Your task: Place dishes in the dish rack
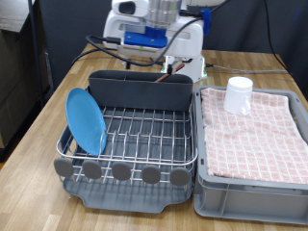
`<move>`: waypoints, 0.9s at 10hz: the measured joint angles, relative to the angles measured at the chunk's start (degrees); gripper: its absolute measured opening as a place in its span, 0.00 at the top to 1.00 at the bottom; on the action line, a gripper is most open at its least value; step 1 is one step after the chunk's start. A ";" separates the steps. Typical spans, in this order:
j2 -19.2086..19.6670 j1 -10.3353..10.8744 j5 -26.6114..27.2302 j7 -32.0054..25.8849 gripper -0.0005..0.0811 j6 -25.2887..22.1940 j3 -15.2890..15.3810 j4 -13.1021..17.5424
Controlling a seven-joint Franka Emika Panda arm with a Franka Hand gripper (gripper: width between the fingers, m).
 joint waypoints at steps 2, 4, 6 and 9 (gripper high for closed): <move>-0.93 0.30 -0.03 0.45 0.01 0.07 0.21 -1.03; -0.99 0.68 -1.24 -0.50 0.01 -3.46 1.02 -0.09; -2.55 2.01 -1.03 -0.04 0.01 -8.25 3.22 0.79; -5.08 4.26 1.60 3.43 0.01 -11.96 6.54 0.78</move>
